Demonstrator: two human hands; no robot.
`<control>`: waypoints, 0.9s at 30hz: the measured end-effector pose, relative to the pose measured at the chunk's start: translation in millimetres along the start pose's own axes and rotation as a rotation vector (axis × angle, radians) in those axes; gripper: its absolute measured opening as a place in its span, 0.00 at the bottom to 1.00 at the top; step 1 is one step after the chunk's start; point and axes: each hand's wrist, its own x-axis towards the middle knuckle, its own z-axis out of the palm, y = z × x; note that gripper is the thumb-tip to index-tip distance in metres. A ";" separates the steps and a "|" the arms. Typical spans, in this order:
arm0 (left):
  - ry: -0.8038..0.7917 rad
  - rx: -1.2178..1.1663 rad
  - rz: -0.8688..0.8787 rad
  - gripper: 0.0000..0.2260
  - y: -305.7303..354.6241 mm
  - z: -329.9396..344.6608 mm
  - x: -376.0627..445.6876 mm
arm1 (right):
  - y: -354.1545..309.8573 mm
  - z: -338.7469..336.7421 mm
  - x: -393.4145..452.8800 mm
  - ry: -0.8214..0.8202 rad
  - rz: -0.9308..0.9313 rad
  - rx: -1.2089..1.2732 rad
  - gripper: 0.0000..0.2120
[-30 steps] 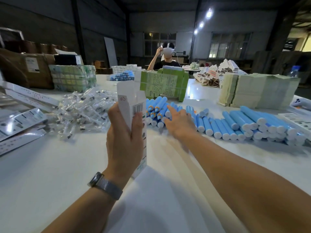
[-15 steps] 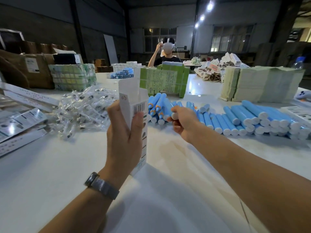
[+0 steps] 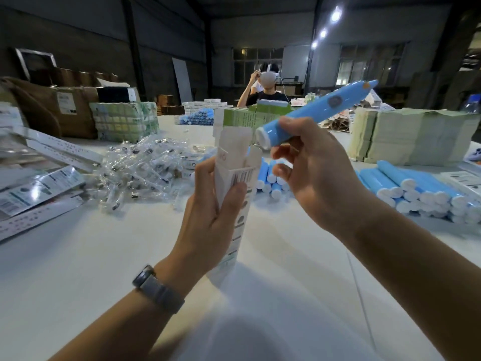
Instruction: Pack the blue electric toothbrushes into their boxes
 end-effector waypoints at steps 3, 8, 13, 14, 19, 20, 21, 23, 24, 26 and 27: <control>-0.008 0.062 0.020 0.08 4.3 1.8 -0.4 | 0.5 1.1 -2.6 -0.048 -0.062 -0.190 0.07; -0.034 0.057 0.028 0.09 8.4 4.6 -2.5 | 4.4 6.4 -6.7 -0.096 -0.211 -0.623 0.04; 0.003 0.041 0.007 0.08 7.4 5.0 -3.5 | 6.5 9.4 -7.0 -0.064 -0.240 -0.688 0.11; 0.004 0.034 0.002 0.08 7.3 5.4 -3.4 | 6.5 9.1 -7.6 -0.085 -0.245 -0.713 0.09; -0.016 0.033 0.014 0.08 6.9 5.9 -4.6 | 7.9 11.0 -12.3 -0.129 -0.297 -0.778 0.14; -0.017 0.021 0.008 0.08 6.5 6.1 -4.6 | 8.7 11.2 -12.5 -0.121 -0.330 -0.800 0.12; -0.016 0.013 0.006 0.08 6.2 6.1 -4.6 | 9.6 11.4 -11.9 -0.110 -0.345 -0.804 0.11; -0.009 0.006 -0.001 0.09 4.9 6.1 -4.6 | 9.9 11.5 -10.1 -0.097 -0.330 -0.750 0.13; -0.003 0.001 -0.002 0.09 4.2 6.0 -4.6 | 9.7 10.9 -9.1 -0.107 -0.316 -0.723 0.14; 0.011 -0.004 0.016 0.08 2.6 5.9 -4.5 | 9.2 10.7 -9.2 -0.149 -0.297 -0.709 0.13; 0.018 -0.012 0.021 0.08 1.9 6.1 -4.4 | 9.6 10.4 -10.0 -0.167 -0.297 -0.721 0.13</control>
